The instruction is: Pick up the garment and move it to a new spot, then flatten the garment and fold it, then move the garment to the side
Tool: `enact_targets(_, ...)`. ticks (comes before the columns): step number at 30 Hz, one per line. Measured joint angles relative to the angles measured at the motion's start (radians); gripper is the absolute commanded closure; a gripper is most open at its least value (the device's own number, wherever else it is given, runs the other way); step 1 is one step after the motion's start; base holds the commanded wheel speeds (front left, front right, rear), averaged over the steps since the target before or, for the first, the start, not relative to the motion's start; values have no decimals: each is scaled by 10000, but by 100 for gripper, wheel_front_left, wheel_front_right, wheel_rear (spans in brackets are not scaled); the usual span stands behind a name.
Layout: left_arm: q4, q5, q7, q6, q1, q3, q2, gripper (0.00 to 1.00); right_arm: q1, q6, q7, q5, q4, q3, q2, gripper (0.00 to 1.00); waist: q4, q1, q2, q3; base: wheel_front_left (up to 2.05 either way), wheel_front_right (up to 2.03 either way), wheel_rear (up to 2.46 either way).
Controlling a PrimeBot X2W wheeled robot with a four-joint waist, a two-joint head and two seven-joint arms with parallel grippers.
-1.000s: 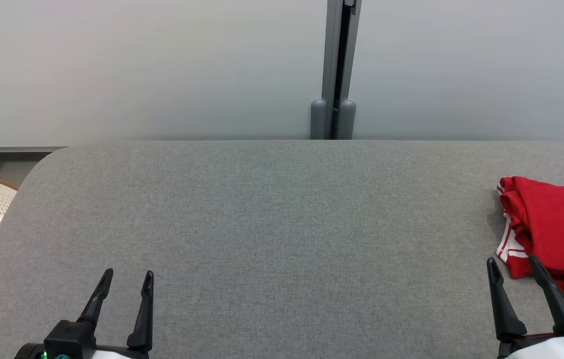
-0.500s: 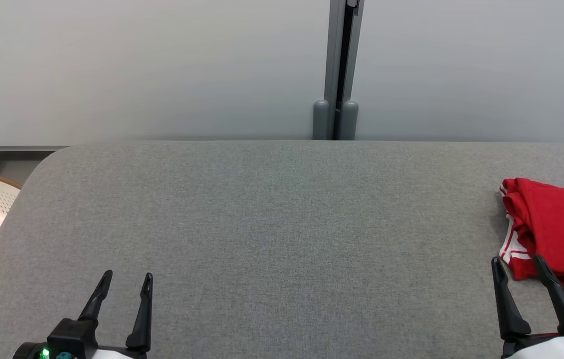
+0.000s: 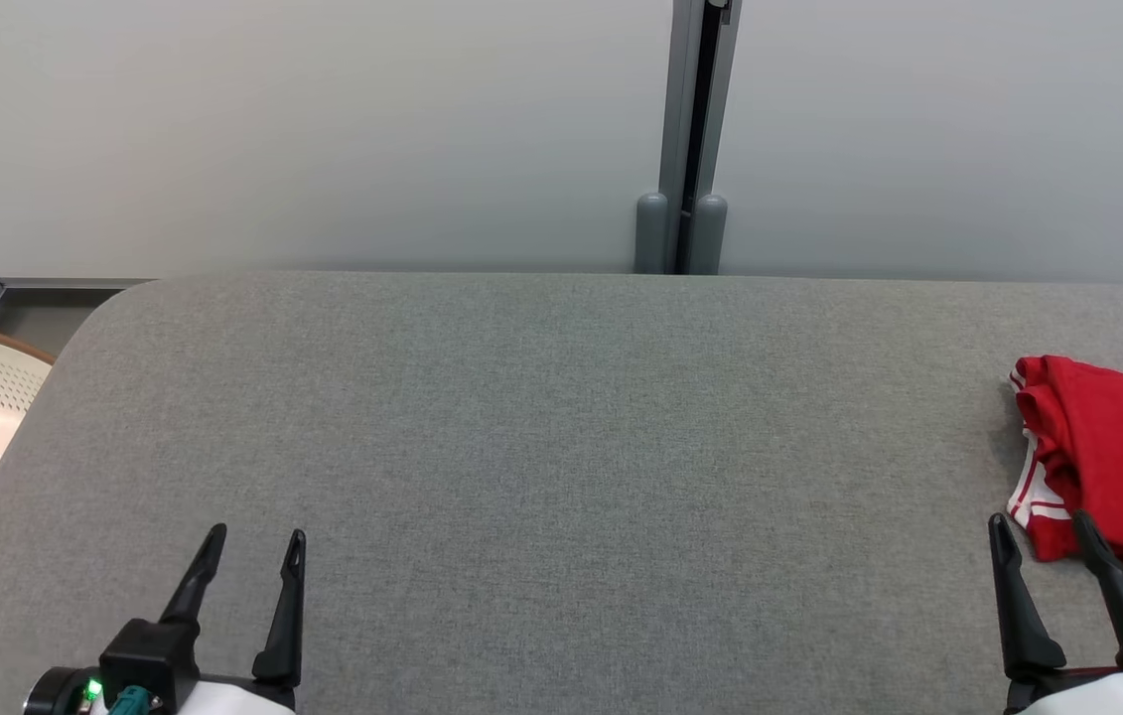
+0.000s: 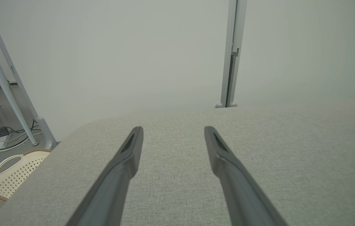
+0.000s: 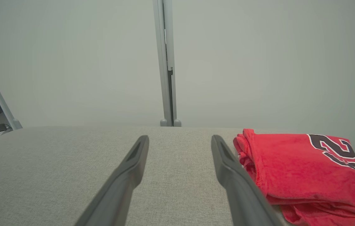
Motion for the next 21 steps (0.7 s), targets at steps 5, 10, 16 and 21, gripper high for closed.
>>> enact_targets(5,349,-117,96,-10,272,-75,-245,100,54,2,13,134,405,21,136,100,1,0,0,16,0,0,0)
enact_targets(10,374,-1024,360,-98,229,130,-328,100,-4,2,105,1076,621,-15,161,100,-46,0,0,33,0,0,0)
enact_targets(16,374,-2061,627,-194,168,345,-456,100,-201,2,199,2182,811,-61,180,100,-100,0,0,53,0,0,0)
enact_targets(21,376,-2899,823,-276,60,523,-533,100,-345,2,245,3062,1009,-94,207,100,-145,0,0,70,0,0,0)
